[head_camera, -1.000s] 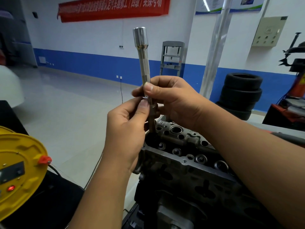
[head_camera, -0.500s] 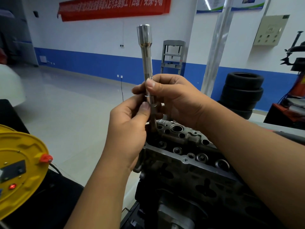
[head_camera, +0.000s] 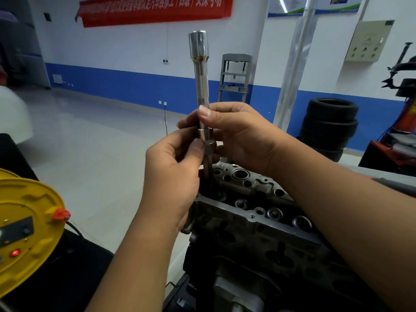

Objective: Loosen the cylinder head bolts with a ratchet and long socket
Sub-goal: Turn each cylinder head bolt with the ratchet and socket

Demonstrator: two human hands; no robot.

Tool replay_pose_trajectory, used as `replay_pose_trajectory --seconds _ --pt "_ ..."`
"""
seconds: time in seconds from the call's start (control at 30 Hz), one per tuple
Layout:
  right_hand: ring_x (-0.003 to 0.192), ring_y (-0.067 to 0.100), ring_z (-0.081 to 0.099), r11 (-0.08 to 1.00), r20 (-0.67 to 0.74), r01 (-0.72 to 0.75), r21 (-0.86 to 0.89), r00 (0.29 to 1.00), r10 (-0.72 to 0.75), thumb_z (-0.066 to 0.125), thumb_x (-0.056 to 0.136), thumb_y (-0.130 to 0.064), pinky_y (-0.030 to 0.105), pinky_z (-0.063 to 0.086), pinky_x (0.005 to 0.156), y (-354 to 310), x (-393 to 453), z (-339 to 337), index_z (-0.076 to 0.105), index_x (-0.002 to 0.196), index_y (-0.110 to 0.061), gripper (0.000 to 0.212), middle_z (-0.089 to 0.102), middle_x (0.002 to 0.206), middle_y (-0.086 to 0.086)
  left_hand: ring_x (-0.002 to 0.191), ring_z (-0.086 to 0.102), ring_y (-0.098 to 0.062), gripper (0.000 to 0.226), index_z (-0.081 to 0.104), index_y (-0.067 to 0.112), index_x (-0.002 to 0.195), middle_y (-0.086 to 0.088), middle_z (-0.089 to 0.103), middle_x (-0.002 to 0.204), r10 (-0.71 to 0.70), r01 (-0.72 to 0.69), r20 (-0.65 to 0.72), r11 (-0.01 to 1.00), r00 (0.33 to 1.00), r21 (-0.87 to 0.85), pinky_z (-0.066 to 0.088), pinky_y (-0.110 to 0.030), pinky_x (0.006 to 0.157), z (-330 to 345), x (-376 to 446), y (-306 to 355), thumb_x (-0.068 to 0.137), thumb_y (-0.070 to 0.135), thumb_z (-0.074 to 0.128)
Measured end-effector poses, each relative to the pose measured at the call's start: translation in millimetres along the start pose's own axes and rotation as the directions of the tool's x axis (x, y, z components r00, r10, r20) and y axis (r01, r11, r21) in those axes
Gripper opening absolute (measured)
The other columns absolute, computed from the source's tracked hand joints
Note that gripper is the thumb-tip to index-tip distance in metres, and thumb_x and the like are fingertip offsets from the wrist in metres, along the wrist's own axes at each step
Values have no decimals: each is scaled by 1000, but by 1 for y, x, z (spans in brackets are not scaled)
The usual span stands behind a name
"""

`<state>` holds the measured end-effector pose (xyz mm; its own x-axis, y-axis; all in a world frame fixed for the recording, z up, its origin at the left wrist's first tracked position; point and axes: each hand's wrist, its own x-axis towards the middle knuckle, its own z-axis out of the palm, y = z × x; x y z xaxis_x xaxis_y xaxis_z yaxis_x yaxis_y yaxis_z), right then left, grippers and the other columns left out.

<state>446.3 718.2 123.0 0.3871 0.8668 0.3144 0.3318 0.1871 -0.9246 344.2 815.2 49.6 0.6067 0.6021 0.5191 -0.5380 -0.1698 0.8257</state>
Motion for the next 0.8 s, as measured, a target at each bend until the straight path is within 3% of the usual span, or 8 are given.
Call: replay_pose_trajectory --seconds 0.17,0.27,0.37,0.5,0.57,0.67,0.73,0.8 --pt "101 26 72 1000 -28 28 14 999 -28 72 92 -22 62 53 98 1 2 0 70 84 -18 8 77 106 8 91 78 -23 10 77 28 96 4 79 94 58 -58 -76 998 995 7 65 -50 82 0 -2 -2 87 27 82" --pt "94 24 70 999 -34 36 32 999 -35 68 96 -20 47 58 82 1 1 -1 72 86 -15 11 77 106 8 102 77 -22 19 79 30 110 4 80 104 16 -15 20 1000 1000 -16 62 -54 92 0 -1 1 97 37 67" --pt "94 26 65 999 -35 21 32 999 -20 64 99 -23 42 50 75 0 1 0 75 92 -13 16 76 110 8 107 76 -24 25 76 26 119 2 80 109 5 -4 33 1000 999 -22 60 -57 96 1 0 0 104 27 57" --pt "102 29 70 1000 -17 4 12 1000 -4 66 97 -22 61 55 93 1 1 1 71 95 -11 12 77 109 8 90 78 -25 7 78 27 95 1 80 93 58 -60 -84 998 995 -27 65 -53 82 0 -1 -5 90 23 80" --pt "103 29 72 1000 -25 8 12 1000 -8 70 93 -22 64 51 99 1 1 2 69 91 -12 10 77 106 7 88 78 -25 10 77 27 91 2 79 89 56 -59 -99 998 993 -28 66 -50 80 0 -1 -6 84 29 85" --pt "100 32 66 1000 -29 17 19 999 -16 68 95 -21 60 55 93 1 0 1 70 89 -11 11 77 106 7 98 78 -23 15 80 28 103 1 80 100 30 -31 -23 997 999 -63 64 -51 87 0 0 -4 95 35 69" --pt "98 34 59 1000 -40 17 23 999 -16 66 97 -22 50 51 79 1 0 0 74 90 -12 15 76 109 8 105 77 -25 24 79 29 114 2 80 108 6 -5 20 998 1000 -63 60 -55 95 0 1 -3 101 30 58" --pt "98 35 60 1000 -35 8 26 999 -7 65 98 -24 51 50 81 1 0 0 76 91 -13 17 76 112 10 106 77 -26 21 78 27 115 2 80 107 26 -26 -5 999 1000 -32 60 -56 96 1 0 -2 104 21 60"
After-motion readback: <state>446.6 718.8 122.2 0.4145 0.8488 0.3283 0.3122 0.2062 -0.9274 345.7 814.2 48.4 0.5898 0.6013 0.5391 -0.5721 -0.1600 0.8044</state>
